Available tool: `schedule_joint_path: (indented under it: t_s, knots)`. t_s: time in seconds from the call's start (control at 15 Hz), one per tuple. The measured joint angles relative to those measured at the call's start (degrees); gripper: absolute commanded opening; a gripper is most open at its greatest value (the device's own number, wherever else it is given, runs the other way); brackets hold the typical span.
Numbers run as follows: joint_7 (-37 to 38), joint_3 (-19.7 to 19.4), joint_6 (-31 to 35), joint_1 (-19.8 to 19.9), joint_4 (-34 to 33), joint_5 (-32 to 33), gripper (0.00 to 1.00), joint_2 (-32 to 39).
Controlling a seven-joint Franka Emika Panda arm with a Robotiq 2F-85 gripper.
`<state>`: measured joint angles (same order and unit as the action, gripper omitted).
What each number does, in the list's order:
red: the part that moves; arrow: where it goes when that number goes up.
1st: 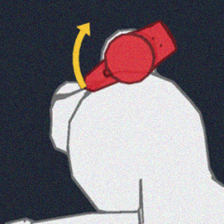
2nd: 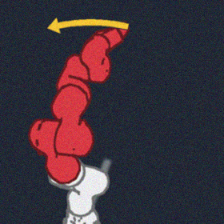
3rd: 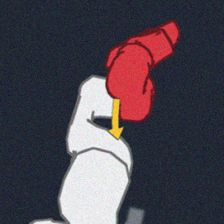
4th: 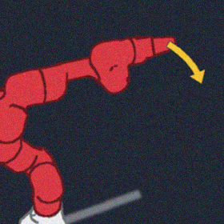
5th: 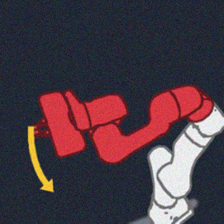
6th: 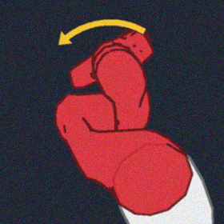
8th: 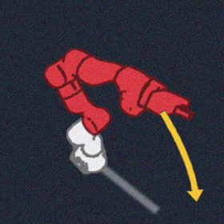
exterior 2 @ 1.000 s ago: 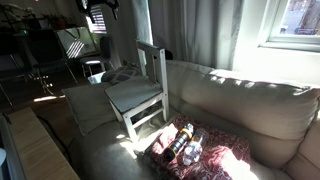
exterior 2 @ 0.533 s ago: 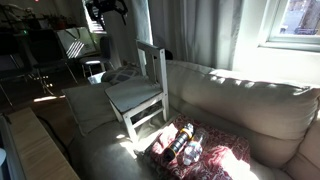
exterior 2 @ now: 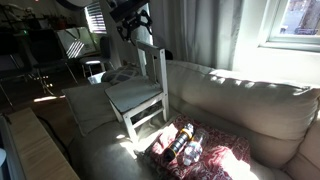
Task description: Twist the chair 45 degrees
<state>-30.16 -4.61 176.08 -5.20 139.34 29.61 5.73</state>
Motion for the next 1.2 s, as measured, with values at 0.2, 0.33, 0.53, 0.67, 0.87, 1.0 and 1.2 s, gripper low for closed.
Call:
schedule_joint_path:
  t_s: [0.2,0.33,0.53,0.67,0.87,1.0,1.2]
  knots:
    - [0.22,-3.59,2.36,0.02,-3.05,4.79,1.00,3.00]
    - [0.23,-3.59,2.36,-0.28,-3.54,5.04,1.00,3.35]
    - [0.23,-2.98,2.36,0.04,-3.61,5.01,1.00,3.43]
    - [-0.88,-1.82,2.48,0.83,-3.29,3.97,1.00,4.22]
    - [-2.23,-0.60,5.07,2.26,-3.10,3.31,1.00,6.95]
    - [-2.42,0.12,8.58,3.43,-3.23,3.32,1.00,8.89]
    - [-3.03,0.75,13.12,4.45,-3.76,3.60,1.00,11.44]
